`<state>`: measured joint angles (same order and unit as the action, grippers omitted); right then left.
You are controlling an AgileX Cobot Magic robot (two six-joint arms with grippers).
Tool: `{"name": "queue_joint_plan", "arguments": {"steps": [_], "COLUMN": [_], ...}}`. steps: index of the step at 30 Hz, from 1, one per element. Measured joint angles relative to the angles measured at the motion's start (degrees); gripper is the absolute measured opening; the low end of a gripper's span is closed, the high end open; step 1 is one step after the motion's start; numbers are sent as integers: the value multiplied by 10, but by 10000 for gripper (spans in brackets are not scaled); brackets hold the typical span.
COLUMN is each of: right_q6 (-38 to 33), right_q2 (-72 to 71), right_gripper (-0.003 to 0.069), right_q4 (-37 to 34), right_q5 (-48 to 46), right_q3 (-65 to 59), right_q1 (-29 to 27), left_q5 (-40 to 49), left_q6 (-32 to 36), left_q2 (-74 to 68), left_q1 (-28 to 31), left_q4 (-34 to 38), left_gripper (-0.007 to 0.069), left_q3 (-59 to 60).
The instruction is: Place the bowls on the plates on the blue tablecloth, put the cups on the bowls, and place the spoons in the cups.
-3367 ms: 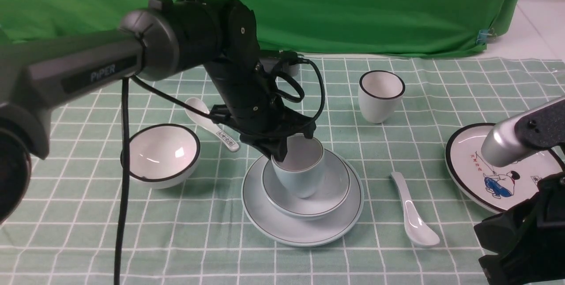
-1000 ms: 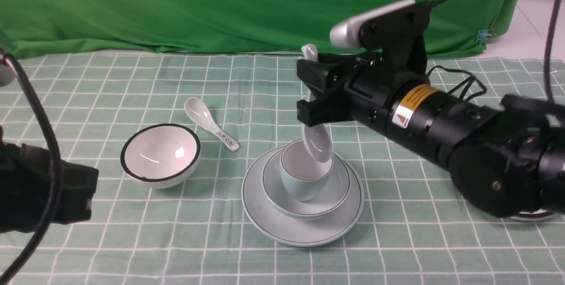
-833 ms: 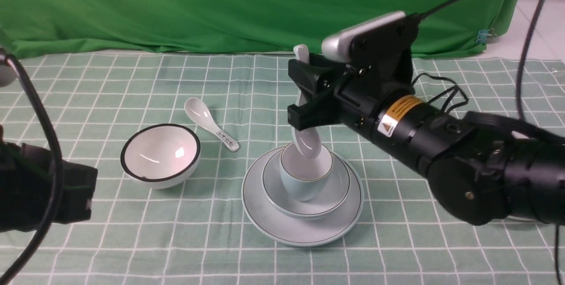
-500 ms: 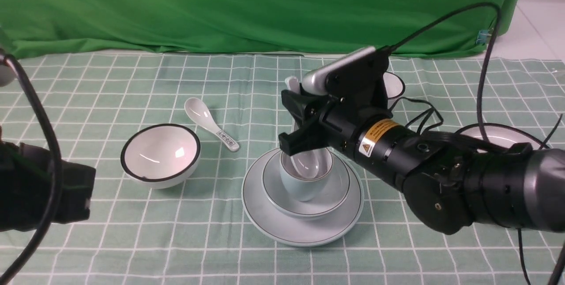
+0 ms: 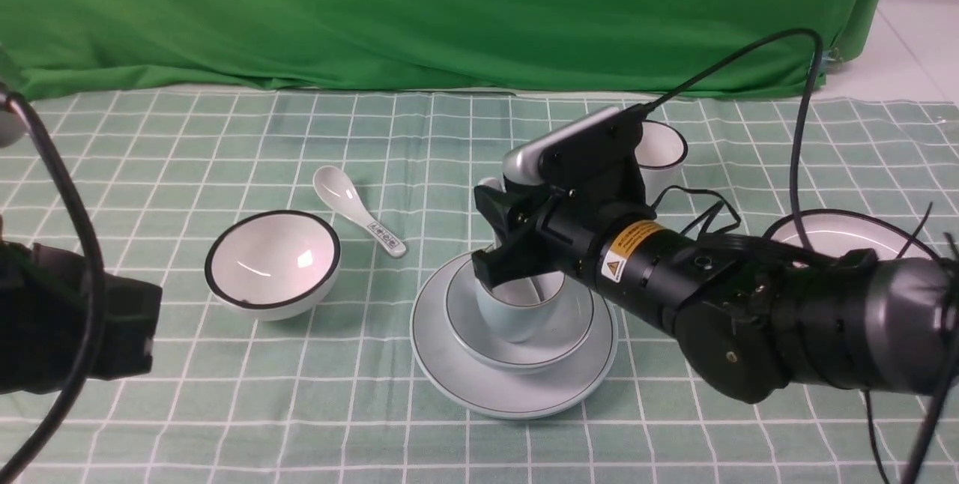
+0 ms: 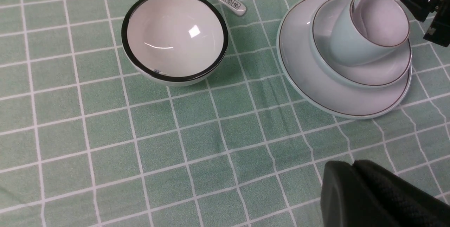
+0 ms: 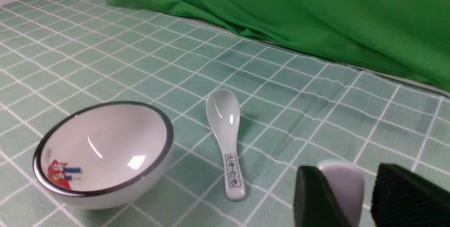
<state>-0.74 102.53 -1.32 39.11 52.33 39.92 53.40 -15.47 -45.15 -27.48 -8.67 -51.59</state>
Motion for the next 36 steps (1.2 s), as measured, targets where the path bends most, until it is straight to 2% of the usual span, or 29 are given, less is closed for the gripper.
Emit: {"name": "queue_joint_plan", "arguments": {"steps": [2, 5, 6, 7, 8, 9, 10, 11, 12, 14, 21, 24, 28, 36], "right_q6": [-7, -28, -40, -48, -58, -60, -62, -63, -63, -57, -25, -15, 7, 3], "right_q2": [-33, -91, -124, -162, -230, -240, -276, -363, -414, -515, -758, -809, -959, -1025], "right_gripper": [358, 366, 351, 329, 261, 251, 207, 96, 57, 30, 23, 23, 22, 31], "right_q4": [0, 0, 0, 0, 0, 0, 0, 0, 0, 1, 2, 2, 2, 2], "right_q5": [-65, -168, -232, -277, -367, -378, -420, -520, -554, -596, -557, -535, -440, -349], "right_q3": [0, 0, 0, 0, 0, 0, 0, 0, -3, -28, -174, -213, -328, -366], "right_q1": [0, 0, -1, -3, -9, -11, -17, -37, -50, -75, -106, -106, -106, -106], "left_q5": [0, 0, 0, 0, 0, 0, 0, 0, -1, -5, -29, -31, -32, -28], "left_q6": [0, 0, -1, -1, -1, -1, -1, -1, -1, -1, -1, -1, -1, -1], "left_q2": [0, 0, 0, 0, 0, 0, 0, 0, 0, 0, 0, 0, 0, 33], "left_q1": [0, 0, 0, 0, 0, 0, 0, 0, 0, 0, 0, 0, 0, 0], "left_q4": [0, 0, 0, 0, 0, 0, 0, -1, -2, -3, -4, -4, -4, -4], "left_gripper": [8, 8, 8, 8, 8, 8, 8, 8, 8, 8, 8, 8, 8, 8], "left_q3": [0, 0, 0, 0, 0, 0, 0, 0, 0, 0, 0, 0, 0, 36]}}
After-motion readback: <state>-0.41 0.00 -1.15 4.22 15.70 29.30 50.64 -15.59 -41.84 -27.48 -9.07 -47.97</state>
